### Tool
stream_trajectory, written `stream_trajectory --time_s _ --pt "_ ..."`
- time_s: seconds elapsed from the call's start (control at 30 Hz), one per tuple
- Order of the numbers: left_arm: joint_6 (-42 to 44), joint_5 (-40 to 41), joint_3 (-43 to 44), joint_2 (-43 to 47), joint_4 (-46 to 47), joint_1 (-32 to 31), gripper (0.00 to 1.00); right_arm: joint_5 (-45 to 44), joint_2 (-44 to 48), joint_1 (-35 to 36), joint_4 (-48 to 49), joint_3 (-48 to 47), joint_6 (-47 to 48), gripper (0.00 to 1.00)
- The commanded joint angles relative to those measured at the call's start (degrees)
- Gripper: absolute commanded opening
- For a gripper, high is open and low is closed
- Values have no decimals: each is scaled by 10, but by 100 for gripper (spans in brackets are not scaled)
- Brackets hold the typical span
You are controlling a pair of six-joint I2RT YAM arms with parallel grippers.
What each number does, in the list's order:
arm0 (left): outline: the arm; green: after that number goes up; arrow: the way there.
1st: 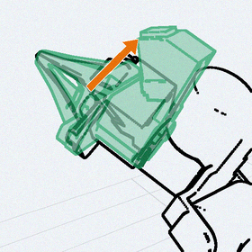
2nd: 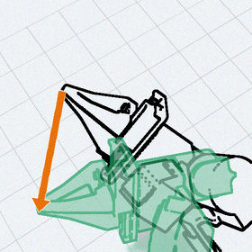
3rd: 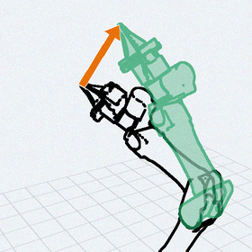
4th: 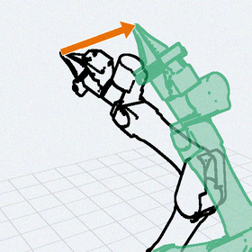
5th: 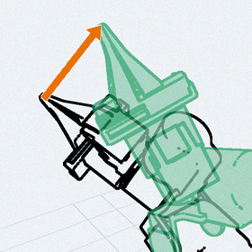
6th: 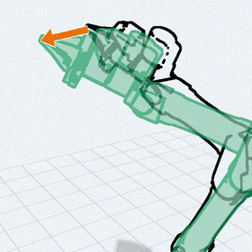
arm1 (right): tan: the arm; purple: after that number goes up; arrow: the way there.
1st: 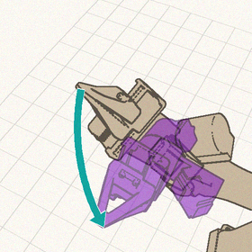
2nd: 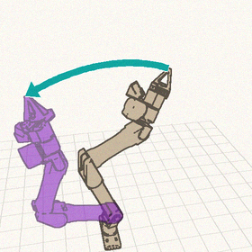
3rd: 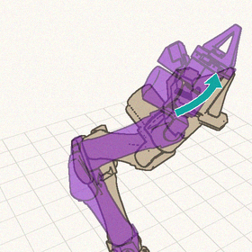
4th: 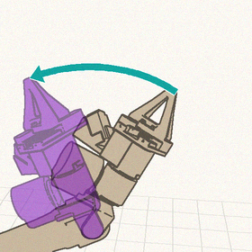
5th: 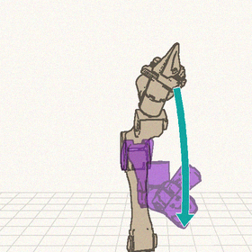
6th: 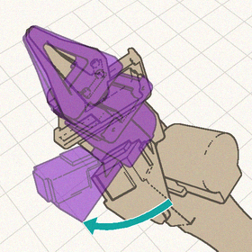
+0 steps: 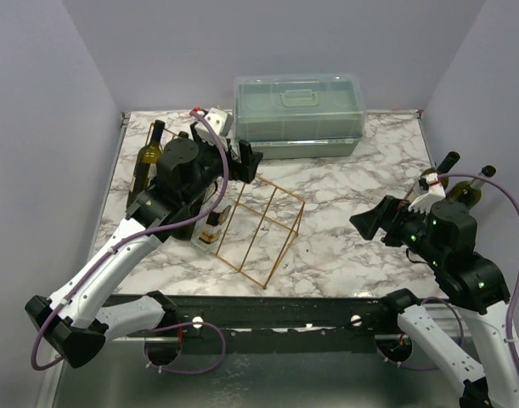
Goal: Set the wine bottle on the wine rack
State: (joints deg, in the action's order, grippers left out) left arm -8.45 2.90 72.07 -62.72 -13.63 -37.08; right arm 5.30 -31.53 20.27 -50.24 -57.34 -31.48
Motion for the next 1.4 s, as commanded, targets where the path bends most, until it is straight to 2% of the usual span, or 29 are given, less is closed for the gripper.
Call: stream_trajectory --time_s 0.0,0.3,0.67,0.93,1.0,1.2,1.37 --pt "31 -21 -107 37 133 12 92 -25 -10 3 -7 3 5 96" --pt "11 -25 -139 38 151 14 93 -165 -86 2 30 -59 10 95" --pt "-38 -106 -130 -10 155 13 93 -325 -262 3 81 -133 124 98" --pt "-45 -119 -127 -19 154 13 93 -522 -340 0 121 -154 163 100" --pt "-45 -120 -127 -17 155 13 93 -546 -359 -7 108 -174 164 100" --pt "-49 -124 -125 -16 155 13 93 -569 -359 -50 115 -196 130 100" --pt "-49 -126 -125 -12 155 13 93 -592 -306 -81 174 -163 122 100"
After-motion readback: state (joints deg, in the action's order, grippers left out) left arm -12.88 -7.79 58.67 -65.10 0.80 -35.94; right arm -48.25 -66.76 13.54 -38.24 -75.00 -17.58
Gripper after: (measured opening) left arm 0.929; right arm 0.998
